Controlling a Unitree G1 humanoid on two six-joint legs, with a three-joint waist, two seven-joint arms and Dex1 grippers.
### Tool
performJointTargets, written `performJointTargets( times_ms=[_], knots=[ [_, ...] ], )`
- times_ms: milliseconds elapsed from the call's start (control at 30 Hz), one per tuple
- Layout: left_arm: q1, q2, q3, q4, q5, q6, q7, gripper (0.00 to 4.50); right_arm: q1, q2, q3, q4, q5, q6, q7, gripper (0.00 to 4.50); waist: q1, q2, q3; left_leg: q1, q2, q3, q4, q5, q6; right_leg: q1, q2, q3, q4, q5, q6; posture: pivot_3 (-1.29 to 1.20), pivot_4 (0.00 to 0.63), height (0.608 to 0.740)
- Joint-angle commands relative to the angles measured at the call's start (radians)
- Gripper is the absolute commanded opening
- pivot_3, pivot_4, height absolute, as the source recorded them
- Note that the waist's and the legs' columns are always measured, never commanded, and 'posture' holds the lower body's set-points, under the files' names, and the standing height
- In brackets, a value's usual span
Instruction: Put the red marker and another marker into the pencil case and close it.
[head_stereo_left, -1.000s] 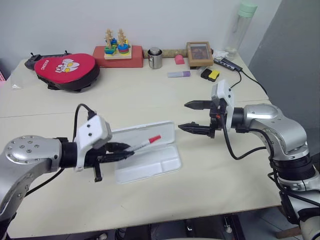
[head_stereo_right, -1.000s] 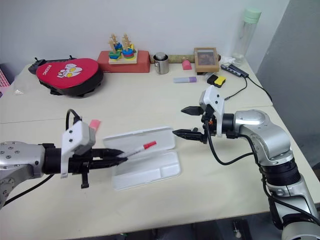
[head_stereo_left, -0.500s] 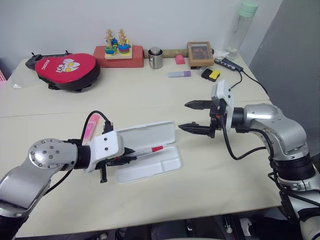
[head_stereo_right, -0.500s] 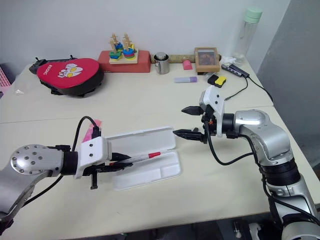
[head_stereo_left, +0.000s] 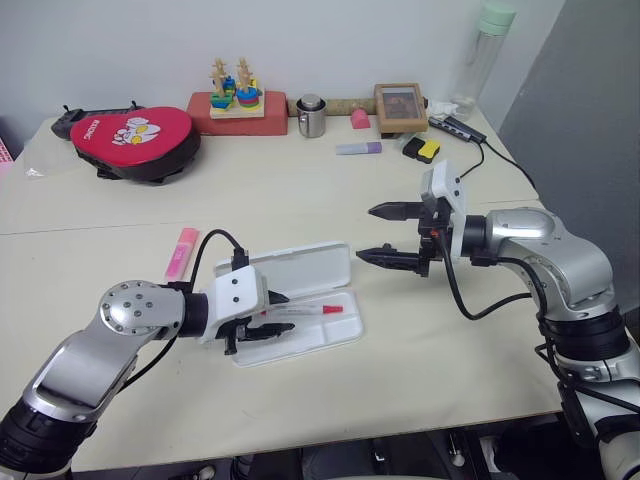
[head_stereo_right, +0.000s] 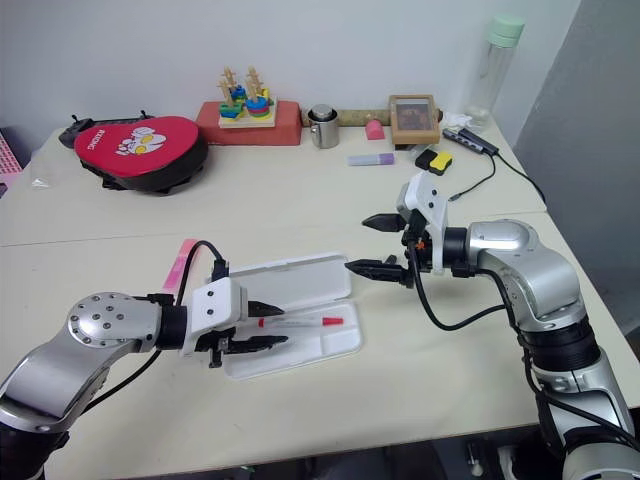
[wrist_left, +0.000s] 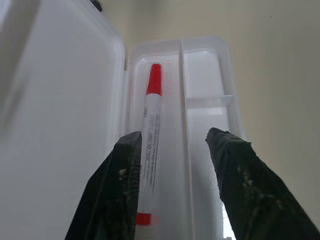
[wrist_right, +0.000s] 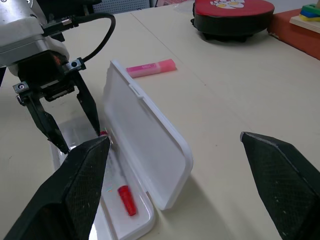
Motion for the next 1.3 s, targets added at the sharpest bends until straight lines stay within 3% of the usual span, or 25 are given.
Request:
performJointTargets(
  times_ms=[33, 300, 367, 533, 700, 800, 967, 1300],
  knots=[
    [0.009, 0.011, 0.110, -0.033, -0.076, 0.012, -0.021, 3.04, -0.013, -0.008, -0.025, -0.041, 0.021, 0.002, 0.001, 4.36, 0.000, 0.000, 0.000, 0.000, 0.000, 0.000, 0.000, 0.000, 0.000, 0.000, 0.000, 0.000, 0.000, 0.000, 0.000, 0.00, 0.150, 0.740],
    [-0.003, -0.006, 0.394, -0.093, -0.377, 0.261, 0.062, 4.49, -0.007, -0.012, -0.029, -0.047, 0.024, 0.008, 0.003, 4.36, -0.001, 0.000, 0.000, 0.000, 0.000, 0.000, 0.000, 0.000, 0.000, 0.000, 0.000, 0.000, 0.000, 0.000, 0.000, 0.00, 0.150, 0.740],
    [-0.018, -0.012, 0.437, -0.089, -0.418, 0.315, 0.117, 4.49, -0.006, -0.014, -0.029, -0.050, 0.026, 0.010, 0.005, 4.36, -0.002, 0.000, 0.000, 0.000, 0.000, -0.001, 0.000, 0.000, 0.000, 0.000, 0.000, 0.000, 0.000, 0.000, 0.000, 0.00, 0.150, 0.740],
    [-0.127, -0.119, 0.582, 0.000, -0.414, 0.460, 0.473, 4.49, 0.003, -0.039, -0.020, -0.067, 0.050, 0.025, 0.046, 4.36, 0.000, 0.000, 0.000, 0.001, 0.000, -0.002, 0.001, 0.000, 0.000, 0.001, 0.000, -0.001, 0.001, 0.000, 0.000, 0.00, 0.150, 0.740],
    [-0.165, -0.165, 0.609, 0.058, -0.351, 0.500, 0.642, 4.49, 0.004, -0.040, -0.015, -0.064, 0.050, 0.020, 0.047, 4.36, 0.000, 0.000, 0.000, 0.001, 0.000, -0.002, 0.002, 0.000, 0.000, 0.001, 0.000, -0.001, 0.001, 0.000, 0.001, 0.00, 0.150, 0.740],
    [-0.134, -0.162, 0.560, 0.084, -0.259, 0.481, 0.709, 4.49, 0.002, -0.035, -0.011, -0.060, 0.047, 0.016, 0.045, 4.36, 0.001, 0.000, 0.000, 0.001, 0.000, -0.002, 0.002, 0.000, 0.000, 0.001, 0.000, -0.001, 0.001, 0.001, 0.001, 0.00, 0.150, 0.740],
    [-0.104, -0.170, 0.505, 0.094, -0.183, 0.482, 0.746, 4.49, -0.001, -0.038, -0.012, -0.055, 0.049, 0.016, 0.048, 4.36, 0.003, 0.000, 0.000, 0.001, 0.000, -0.002, 0.001, 0.000, 0.000, 0.001, 0.000, -0.001, 0.001, 0.001, 0.001, 0.00, 0.150, 0.740],
    [-0.154, -0.248, 0.430, 0.290, -0.073, 0.426, 0.789, 4.49, 0.009, -0.031, -0.008, -0.062, 0.045, 0.012, 0.039, 4.36, 0.007, -0.001, 0.000, 0.000, 0.000, -0.002, 0.002, 0.000, 0.000, 0.001, 0.000, -0.001, 0.001, 0.001, 0.000, 0.00, 0.150, 0.740]
  ],
)
